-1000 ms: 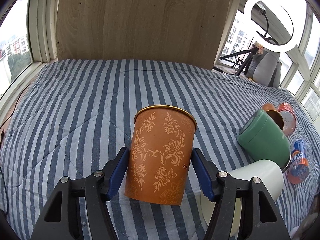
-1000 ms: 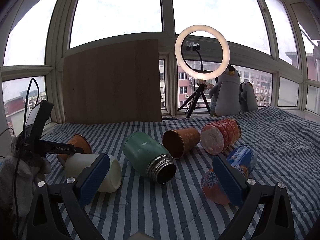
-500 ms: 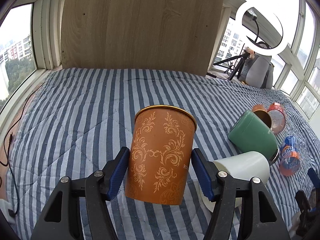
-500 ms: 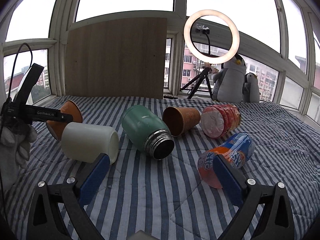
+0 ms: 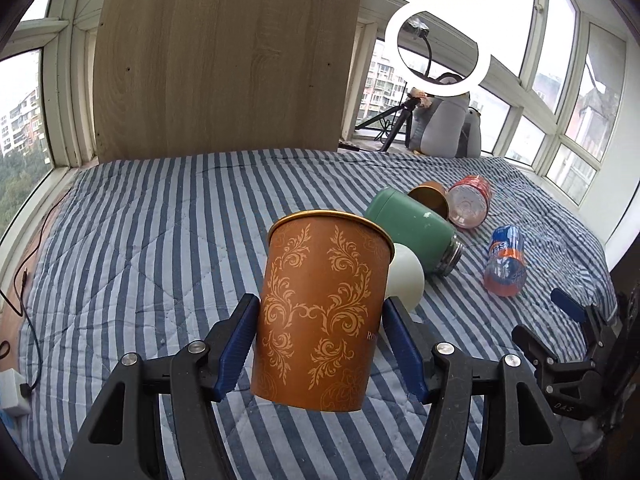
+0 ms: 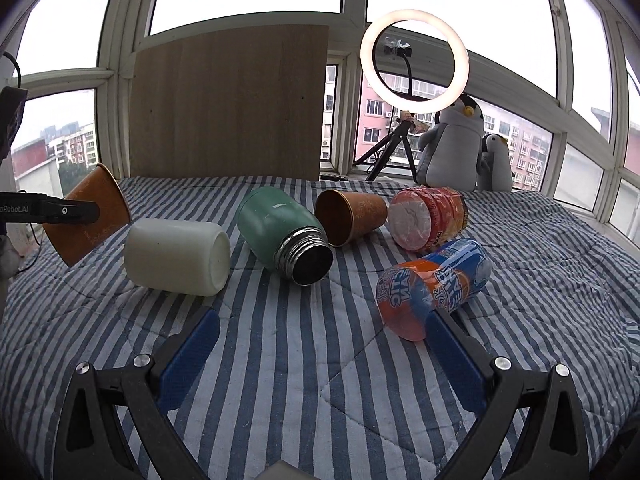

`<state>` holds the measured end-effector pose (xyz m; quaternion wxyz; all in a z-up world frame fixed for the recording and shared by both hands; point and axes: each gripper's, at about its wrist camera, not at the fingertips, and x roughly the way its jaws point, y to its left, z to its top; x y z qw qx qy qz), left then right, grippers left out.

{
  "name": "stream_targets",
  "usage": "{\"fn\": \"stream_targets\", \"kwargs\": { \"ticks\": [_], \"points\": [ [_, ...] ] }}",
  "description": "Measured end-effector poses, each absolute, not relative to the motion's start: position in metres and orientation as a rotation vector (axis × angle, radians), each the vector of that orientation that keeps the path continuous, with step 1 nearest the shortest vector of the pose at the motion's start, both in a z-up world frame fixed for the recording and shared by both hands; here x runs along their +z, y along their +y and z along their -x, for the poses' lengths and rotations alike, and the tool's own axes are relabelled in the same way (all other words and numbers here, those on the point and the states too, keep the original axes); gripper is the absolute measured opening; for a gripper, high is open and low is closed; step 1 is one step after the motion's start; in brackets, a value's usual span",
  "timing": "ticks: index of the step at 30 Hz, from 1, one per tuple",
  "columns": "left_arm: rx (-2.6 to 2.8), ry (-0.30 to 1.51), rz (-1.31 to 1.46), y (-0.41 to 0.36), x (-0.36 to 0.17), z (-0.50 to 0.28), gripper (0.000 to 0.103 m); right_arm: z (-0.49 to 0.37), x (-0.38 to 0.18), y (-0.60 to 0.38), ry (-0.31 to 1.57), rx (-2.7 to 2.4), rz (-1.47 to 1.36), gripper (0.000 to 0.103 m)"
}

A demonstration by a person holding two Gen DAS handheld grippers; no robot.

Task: Flip cup upside down
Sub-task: 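Close the left gripper on the orange cup and lift it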

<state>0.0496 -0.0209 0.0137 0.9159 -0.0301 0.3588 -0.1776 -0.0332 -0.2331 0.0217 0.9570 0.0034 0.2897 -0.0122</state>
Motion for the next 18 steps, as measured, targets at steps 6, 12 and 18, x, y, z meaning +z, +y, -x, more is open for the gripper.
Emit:
{"fn": "stream_targets", "kwargs": {
  "ticks": [6,12,18],
  "points": [
    [-0.452,0.753,0.008,-0.073,0.006,-0.019,0.067,0.046,0.019,-0.243,0.591,-0.036,0.001,0.101],
    [-0.519,0.765,-0.031,-0.117,0.001,-0.004,0.067,0.055,0.016,-0.258,0.595,-0.037,-0.026,0.102],
    [-0.565,0.814,-0.058,-0.158,-0.016,-0.007,0.067,0.062,0.014,-0.269,0.601,-0.038,-0.036,0.102]
  ]
}}
